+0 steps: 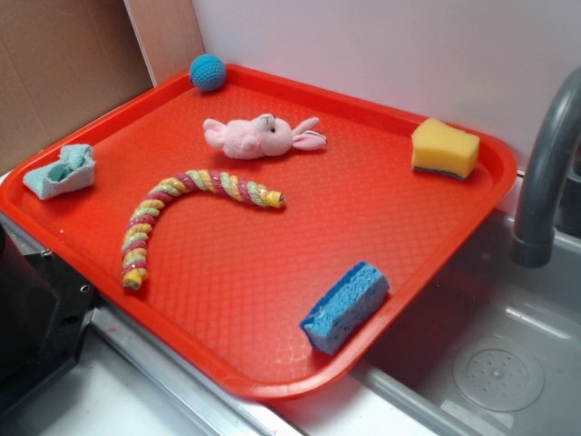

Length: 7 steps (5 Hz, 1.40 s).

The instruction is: Grab the blue sponge.

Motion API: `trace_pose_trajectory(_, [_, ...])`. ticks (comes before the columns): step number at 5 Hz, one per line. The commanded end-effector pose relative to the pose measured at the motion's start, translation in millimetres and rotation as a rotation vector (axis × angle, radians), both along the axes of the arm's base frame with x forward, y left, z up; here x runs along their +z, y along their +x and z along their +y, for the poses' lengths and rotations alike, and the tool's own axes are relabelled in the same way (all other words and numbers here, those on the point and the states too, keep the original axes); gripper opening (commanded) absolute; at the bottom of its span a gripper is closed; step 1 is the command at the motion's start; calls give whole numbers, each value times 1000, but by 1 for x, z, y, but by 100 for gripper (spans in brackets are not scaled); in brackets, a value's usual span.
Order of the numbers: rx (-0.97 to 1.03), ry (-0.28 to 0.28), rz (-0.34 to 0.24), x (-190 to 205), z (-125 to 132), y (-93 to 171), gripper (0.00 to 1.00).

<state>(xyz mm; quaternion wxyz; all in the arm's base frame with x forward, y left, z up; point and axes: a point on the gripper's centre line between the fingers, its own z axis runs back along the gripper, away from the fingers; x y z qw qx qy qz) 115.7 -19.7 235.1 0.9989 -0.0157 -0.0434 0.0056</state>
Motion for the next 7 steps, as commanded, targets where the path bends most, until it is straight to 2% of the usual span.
trace_pose_trajectory(1, [0,0,0,0,0,0,100])
trace_pose_trajectory(2, [-72,-17,-95,-27,-50,25,100])
trace_pose_trajectory(3, [-7,-116,-288,-57,-100,49,100])
trace_pose_trajectory(4, [-68,-115,-276,-77,-151,65,100])
trace_pose_trajectory(6, [-68,-115,-276,-77,-151,65,100])
trace_pose_trajectory(7, [15,-157,-119,-112,-146,67,100])
